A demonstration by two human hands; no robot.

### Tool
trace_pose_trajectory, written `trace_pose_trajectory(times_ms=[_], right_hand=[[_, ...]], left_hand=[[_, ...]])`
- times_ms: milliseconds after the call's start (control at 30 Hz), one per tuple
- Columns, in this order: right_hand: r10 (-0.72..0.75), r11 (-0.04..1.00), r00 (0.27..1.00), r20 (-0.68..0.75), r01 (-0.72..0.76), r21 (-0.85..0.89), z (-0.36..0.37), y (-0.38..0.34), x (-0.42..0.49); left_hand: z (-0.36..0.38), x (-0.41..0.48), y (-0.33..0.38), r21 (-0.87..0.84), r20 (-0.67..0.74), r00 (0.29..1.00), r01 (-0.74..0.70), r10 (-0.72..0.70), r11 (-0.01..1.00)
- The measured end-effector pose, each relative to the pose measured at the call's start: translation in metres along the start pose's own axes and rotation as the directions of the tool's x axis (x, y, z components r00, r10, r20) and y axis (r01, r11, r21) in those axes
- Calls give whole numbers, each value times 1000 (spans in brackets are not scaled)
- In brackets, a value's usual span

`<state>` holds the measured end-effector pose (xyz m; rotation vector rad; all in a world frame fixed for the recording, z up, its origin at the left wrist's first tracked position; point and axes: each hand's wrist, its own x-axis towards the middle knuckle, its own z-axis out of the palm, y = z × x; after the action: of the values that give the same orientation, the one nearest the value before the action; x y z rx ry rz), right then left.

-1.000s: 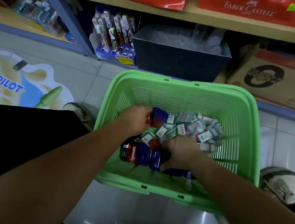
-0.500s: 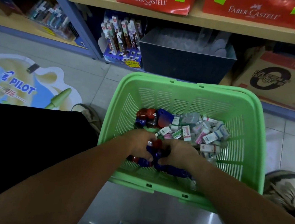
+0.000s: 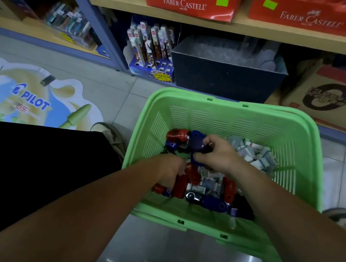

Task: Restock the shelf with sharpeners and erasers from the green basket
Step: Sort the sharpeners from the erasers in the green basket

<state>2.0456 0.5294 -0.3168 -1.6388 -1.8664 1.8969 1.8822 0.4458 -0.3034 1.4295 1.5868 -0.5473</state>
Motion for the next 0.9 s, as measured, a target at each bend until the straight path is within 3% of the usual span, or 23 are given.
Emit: trace_pose_trajectory(times_ms=[133, 233, 300, 400, 467, 533, 600, 700, 767, 900], right_hand=[[-40, 994, 995, -91, 49, 94, 9, -20, 20], [-49, 988, 997, -68, 58, 142, 8, -29, 29], [-27, 987, 998, -57, 36, 157, 0, -27, 27], [-10, 996, 996, -86, 17, 86, -9, -16, 17], [-41, 998, 996, -80, 37, -56, -10, -4, 12], [-95, 944, 995, -23, 83, -320, -7, 11, 10], [-156, 817, 987, 38, 151, -557, -4, 25, 6], [-280, 594, 949, 142, 288, -751, -3, 45, 5], [-269, 494, 940, 208, 320, -809, -7, 54, 5], [-238, 388, 938, 254, 331, -860, -9, 58, 5]], left_hand=[[-6, -5, -11, -82, -185, 982, -42, 26, 996], [-28, -11, -13, -82, -448, 894, -60, 17, 995], [-39, -12, -11, -51, -543, 840, -47, 12, 998], [-41, -10, -3, 104, -587, 808, 30, 37, 994], [-35, -7, 0, 136, -626, 776, 20, 71, 990], [-25, -2, 6, 36, -552, 832, -46, 58, 998], [-8, 6, 10, -126, -357, 934, -74, 24, 989], [15, 18, 16, -176, -224, 974, -58, 17, 983], [21, 25, 21, -91, -291, 957, -30, 2, 995], [19, 33, 15, 320, -346, 938, 83, 34, 944]])
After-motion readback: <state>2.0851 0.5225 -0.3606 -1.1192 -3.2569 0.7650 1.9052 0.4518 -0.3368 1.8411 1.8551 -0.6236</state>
